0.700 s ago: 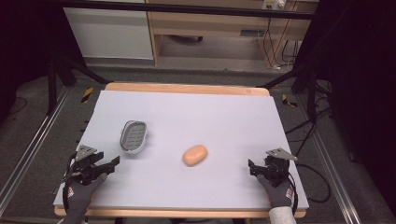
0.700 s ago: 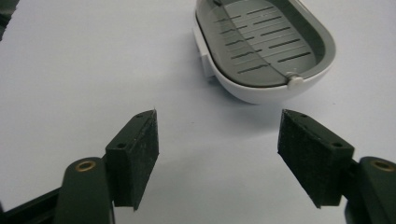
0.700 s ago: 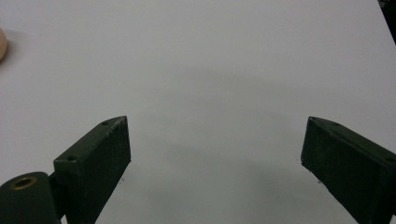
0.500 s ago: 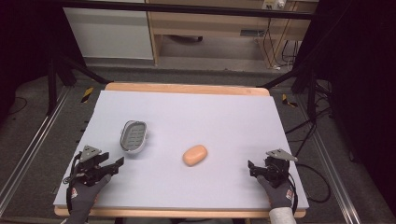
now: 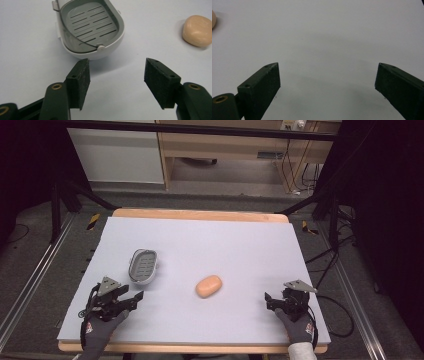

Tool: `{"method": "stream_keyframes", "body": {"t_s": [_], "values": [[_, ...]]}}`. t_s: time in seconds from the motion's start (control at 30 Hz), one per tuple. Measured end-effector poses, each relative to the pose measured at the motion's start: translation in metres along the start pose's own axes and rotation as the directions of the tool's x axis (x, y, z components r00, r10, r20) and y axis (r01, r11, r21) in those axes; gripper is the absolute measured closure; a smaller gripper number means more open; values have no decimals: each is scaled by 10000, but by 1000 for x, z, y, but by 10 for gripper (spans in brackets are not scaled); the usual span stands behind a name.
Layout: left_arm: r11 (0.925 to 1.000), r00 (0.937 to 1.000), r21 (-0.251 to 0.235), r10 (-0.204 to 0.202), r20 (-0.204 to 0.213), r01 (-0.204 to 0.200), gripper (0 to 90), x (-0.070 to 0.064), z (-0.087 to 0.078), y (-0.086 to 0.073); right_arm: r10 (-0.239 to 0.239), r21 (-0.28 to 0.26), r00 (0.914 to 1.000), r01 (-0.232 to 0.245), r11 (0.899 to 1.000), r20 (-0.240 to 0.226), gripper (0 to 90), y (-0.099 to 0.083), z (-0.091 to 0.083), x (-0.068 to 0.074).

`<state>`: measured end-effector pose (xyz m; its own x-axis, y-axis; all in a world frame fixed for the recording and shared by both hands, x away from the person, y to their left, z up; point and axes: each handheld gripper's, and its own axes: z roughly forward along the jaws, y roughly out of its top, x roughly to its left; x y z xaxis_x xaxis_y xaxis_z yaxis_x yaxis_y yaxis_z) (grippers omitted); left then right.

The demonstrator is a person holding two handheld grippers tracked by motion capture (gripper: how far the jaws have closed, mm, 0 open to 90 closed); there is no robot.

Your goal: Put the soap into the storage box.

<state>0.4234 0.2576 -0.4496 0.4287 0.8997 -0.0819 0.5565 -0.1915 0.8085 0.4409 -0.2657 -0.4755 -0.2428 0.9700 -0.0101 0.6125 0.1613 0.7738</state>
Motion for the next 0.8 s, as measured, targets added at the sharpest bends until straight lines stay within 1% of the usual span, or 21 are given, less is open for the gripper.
{"method": "stream_keyframes", "body": {"t_s": [0.17,0.3,0.5,0.63,0.8], "values": [[9999,9996,-15,137,258,-136,372,-11,2,3,9,1,10000,-9,10000,-52,64,0,0,1],[9997,9991,-55,243,343,-241,375,-16,2,5,11,-4,10000,-11,10000,-48,64,0,0,1],[9987,9976,-96,511,459,-507,376,-24,4,10,26,2,10000,-26,10000,-43,64,0,1,1],[9975,9960,-29,713,532,-713,374,-30,6,15,12,22,10000,-12,10000,-36,63,0,1,1],[9962,9938,-118,863,695,-857,369,-36,7,21,-10,17,10000,10,10000,1,63,0,1,2]]}}
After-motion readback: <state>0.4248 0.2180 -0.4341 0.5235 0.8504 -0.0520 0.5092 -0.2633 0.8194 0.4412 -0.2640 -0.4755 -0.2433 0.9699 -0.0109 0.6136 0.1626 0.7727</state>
